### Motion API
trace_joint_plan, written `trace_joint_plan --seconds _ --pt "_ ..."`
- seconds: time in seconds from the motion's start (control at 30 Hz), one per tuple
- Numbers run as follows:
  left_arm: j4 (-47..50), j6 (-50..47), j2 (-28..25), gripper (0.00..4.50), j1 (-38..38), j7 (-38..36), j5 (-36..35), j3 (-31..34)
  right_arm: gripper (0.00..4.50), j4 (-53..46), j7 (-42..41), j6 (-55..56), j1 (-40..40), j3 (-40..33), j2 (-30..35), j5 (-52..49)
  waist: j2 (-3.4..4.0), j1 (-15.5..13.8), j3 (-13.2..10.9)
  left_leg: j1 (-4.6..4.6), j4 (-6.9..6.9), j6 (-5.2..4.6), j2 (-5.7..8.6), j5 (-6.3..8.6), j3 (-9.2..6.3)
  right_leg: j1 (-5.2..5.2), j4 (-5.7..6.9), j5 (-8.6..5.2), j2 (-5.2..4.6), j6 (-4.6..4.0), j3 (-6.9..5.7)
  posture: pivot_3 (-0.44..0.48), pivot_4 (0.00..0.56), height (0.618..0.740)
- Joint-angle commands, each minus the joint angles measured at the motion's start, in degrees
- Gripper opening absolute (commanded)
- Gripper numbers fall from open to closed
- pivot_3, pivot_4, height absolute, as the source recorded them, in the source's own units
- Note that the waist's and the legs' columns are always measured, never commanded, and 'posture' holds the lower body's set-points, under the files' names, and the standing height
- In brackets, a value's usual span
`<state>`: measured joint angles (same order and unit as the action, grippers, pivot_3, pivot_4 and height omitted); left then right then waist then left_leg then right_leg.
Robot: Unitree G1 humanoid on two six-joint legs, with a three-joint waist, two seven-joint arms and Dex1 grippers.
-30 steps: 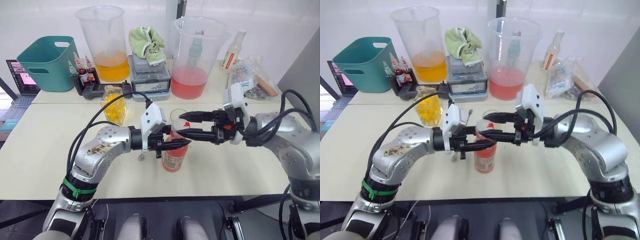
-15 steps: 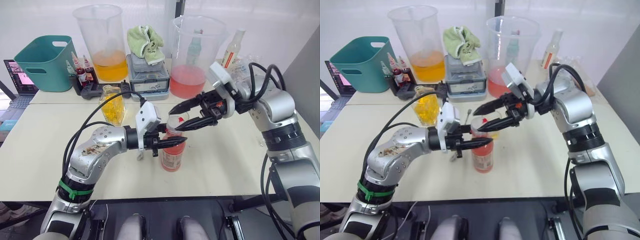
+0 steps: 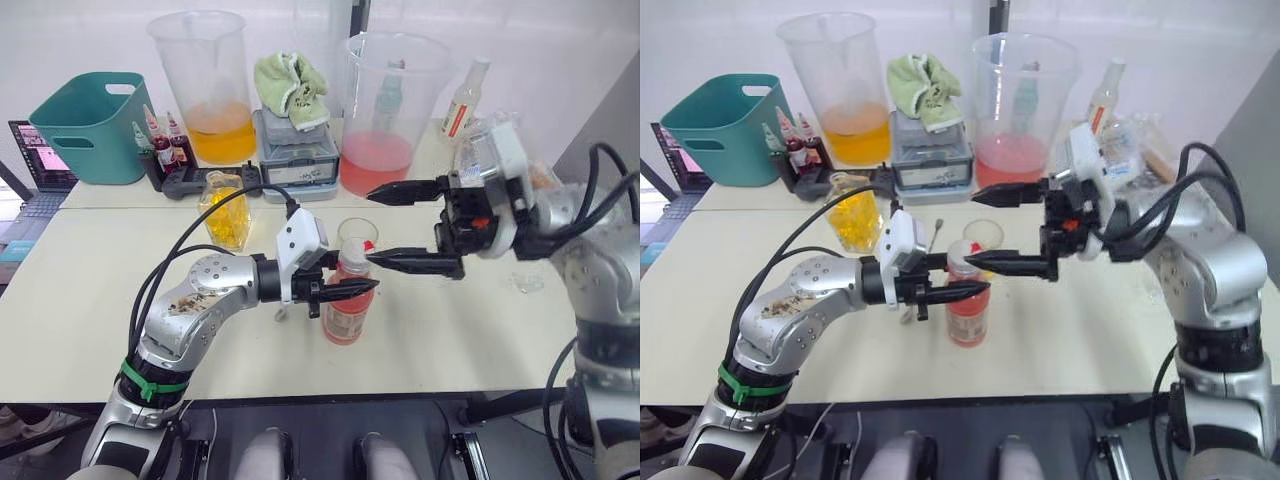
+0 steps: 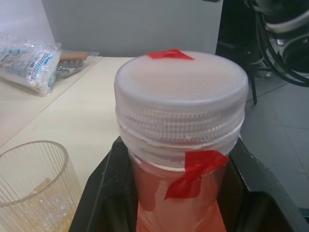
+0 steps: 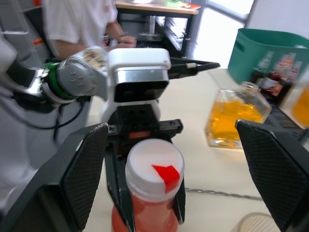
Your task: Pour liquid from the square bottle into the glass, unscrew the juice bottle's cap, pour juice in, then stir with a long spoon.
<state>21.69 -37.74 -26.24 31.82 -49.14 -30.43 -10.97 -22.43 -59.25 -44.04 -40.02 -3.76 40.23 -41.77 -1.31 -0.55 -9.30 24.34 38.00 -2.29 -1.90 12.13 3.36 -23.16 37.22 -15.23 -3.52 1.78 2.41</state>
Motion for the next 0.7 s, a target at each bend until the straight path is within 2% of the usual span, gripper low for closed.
trace_joint_plan --seconds 0.03,0.17,0.37,0.47,0.5,0.67,0.7 --pt "-0.12 -1.02 0.17 1.56 -0.38 -0.64 -0.20 -1.71 4.46 -7.06 9.52 -4.29 2.39 -2.95 -0.89 -2.39 0.00 -0.05 0.00 0.00 0.00 0.00 0.01 0.00 0.00 0.00 -0.01 0.00 0.00 0.00 0.00 0.000 0.150 0.740" --pt "-0.11 -0.97 0.27 1.56 -0.33 -0.65 -0.16 -1.86 4.46 -11.40 15.24 -6.59 5.62 -2.85 -1.06 -3.12 0.00 -0.10 0.00 0.02 0.00 0.00 0.04 0.00 0.00 0.02 -0.05 0.00 0.00 0.01 -0.01 0.000 0.150 0.740" --pt "-0.14 -0.84 0.08 1.56 -0.34 -0.76 -0.02 -1.78 4.46 -13.29 17.66 -7.41 7.46 -2.73 -0.91 -5.23 0.00 0.00 0.00 0.01 0.00 -0.01 0.05 -0.01 0.02 0.02 -0.10 -0.01 0.05 0.02 0.00 0.000 0.150 0.740" --pt "0.01 -0.96 0.08 1.56 -0.35 -0.62 -0.03 -1.70 3.69 -12.91 18.06 -7.05 7.80 -2.43 -0.95 -5.83 0.00 0.00 0.00 0.01 0.00 -0.01 0.05 -0.01 0.01 0.03 -0.10 -0.01 0.07 0.02 0.00 0.000 0.150 0.740" --pt "0.13 -0.97 0.07 1.56 -0.41 -0.58 -0.04 -1.68 3.26 -12.70 18.00 -6.96 8.00 -2.26 -0.95 -5.97 0.00 0.00 0.00 0.01 0.00 -0.01 0.05 -0.01 0.02 0.03 -0.10 -0.01 0.07 0.02 0.00 0.000 0.150 0.740" --pt "0.70 -1.17 -0.19 1.56 -0.70 -0.54 -0.16 -1.61 1.68 -11.11 13.62 -5.78 7.91 0.46 1.02 -5.27 0.00 -0.01 0.00 0.01 0.00 -0.01 0.05 -0.01 0.02 0.03 -0.11 -0.01 0.08 0.02 0.00 0.000 0.150 0.740" --pt "0.72 -1.18 -0.23 1.56 -0.71 -0.45 -0.10 -1.60 1.62 -10.42 12.25 -5.10 7.65 1.22 1.57 -4.70 0.00 0.00 0.00 0.00 0.00 -0.01 0.05 -0.01 0.02 0.05 -0.11 -0.02 0.08 0.03 -0.01 0.000 0.150 0.740"
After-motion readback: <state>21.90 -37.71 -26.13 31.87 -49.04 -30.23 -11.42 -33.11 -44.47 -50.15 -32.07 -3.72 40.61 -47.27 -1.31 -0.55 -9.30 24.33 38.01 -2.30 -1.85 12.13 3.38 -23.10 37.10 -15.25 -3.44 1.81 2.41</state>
